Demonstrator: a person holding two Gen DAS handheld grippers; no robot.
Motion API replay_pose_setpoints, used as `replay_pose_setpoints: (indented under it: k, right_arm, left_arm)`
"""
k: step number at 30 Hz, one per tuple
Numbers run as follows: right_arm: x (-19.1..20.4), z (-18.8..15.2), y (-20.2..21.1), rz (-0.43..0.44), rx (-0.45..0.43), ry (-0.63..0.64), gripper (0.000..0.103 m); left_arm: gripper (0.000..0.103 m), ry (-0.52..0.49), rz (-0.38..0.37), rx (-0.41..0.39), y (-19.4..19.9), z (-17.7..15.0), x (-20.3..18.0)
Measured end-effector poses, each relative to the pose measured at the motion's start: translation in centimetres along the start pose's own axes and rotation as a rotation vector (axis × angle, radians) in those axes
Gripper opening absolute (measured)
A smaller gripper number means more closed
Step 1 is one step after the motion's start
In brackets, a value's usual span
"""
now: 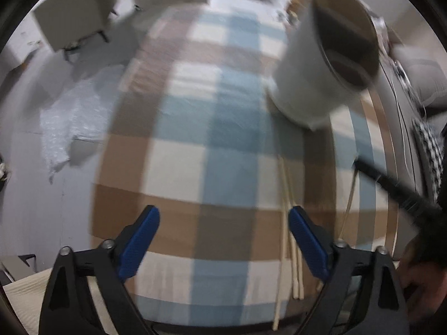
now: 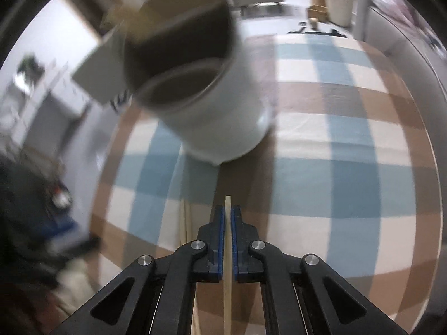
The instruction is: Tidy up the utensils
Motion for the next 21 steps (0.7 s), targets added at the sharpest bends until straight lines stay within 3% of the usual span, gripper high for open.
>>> replay_pose_setpoints:
  k: [3, 8, 16, 21]
  right_arm:
    - [-2.3, 0.0, 2.0, 0.064, -0.039, -0.1, 0.004]
    - [-4.5, -0.3, 3.8, 0.165, -0.098, -0.246, 0.003]
    - [-5.1, -0.3, 5.1, 0.205, -0.154, -0.286, 0.003]
    - [-4.9, -0.1, 6.3, 0.218, -0.179, -0.269, 0.003]
  left_arm:
    - [0.075, -0.046, -0.001, 0.074, -1.8, -1.3, -2.0]
    - [0.074, -0.13, 0.056, 0.115, -3.4, -2.7, -3.9]
    - [0.074, -0.107, 0.154, 0.169, -5.6, -3.8, -3.7]
    - [0.07, -0.111, 0.173, 0.132, -5.5, -3.6, -3.7]
Point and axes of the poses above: each gripper's, at about its wrist camera, not at the fingertips, and y roughly against the way its jaws point, x to its left, z to its top, the point moved 7 cm from there along -y, roughly the way its jaws point
